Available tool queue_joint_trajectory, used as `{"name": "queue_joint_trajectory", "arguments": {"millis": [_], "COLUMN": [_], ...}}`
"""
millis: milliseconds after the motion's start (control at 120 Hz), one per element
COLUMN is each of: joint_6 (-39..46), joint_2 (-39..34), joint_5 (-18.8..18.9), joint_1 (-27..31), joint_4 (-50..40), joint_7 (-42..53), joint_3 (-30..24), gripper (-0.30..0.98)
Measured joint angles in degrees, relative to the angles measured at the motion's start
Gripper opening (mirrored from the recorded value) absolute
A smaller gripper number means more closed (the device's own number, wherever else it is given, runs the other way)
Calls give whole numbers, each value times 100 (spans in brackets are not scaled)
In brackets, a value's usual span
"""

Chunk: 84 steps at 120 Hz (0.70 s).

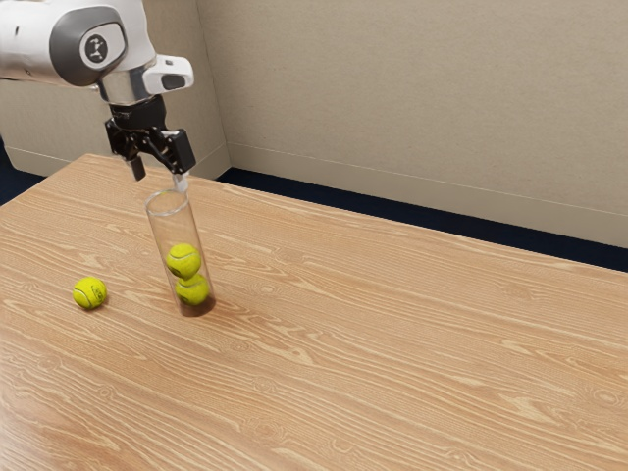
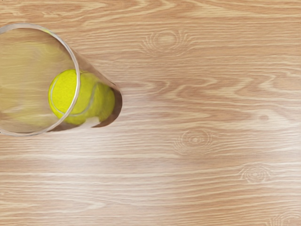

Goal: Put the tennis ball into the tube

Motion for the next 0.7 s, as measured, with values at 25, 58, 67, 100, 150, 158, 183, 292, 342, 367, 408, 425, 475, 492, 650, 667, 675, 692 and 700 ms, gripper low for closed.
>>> {"name": "queue_joint_trajectory", "arguments": {"millis": [25, 58, 67, 100, 150, 158, 183, 292, 342, 367, 408, 425, 475, 492, 650, 667, 675, 692, 700], "joint_6": [5, 11, 12, 18, 28, 31, 50, 395, 641, 770, 1032, 1135, 1416, 1505, 2242, 2330, 2379, 2477, 2528], "joint_2": [0, -1, -1, -3, -29, -38, -81, -690, -926, -984, -1034, -1044, -1010, -964, -322, -244, -202, -130, -95], "joint_5": [0, 0, 0, 0, 0, 0, 0, 0, -2, -2, -1, -1, -1, -2, -6, -5, -5, -4, -4], "joint_1": [5, 15, 17, 29, 44, 46, 51, 32, 42, 47, 47, 55, 63, 71, 210, 246, 265, 306, 328], "joint_4": [-1, -3, -4, -15, -72, -97, -201, -1278, -1762, -1968, -2351, -2482, -2724, -2767, -2870, -2872, -2872, -2874, -2874], "joint_7": [11, 24, 27, 40, 56, 58, 64, 89, 99, 104, 111, 114, 122, 125, 164, 178, 187, 207, 218], "joint_3": [0, 1, 1, 1, 1, 1, 1, 38, 75, 87, 152, 192, 348, 409, 859, 879, 886, 899, 904], "gripper": [69, 69, 69, 69, 69, 69, 69, 69, 69, 69, 69, 69, 69, 69, 69, 69, 69, 69, 69]}}
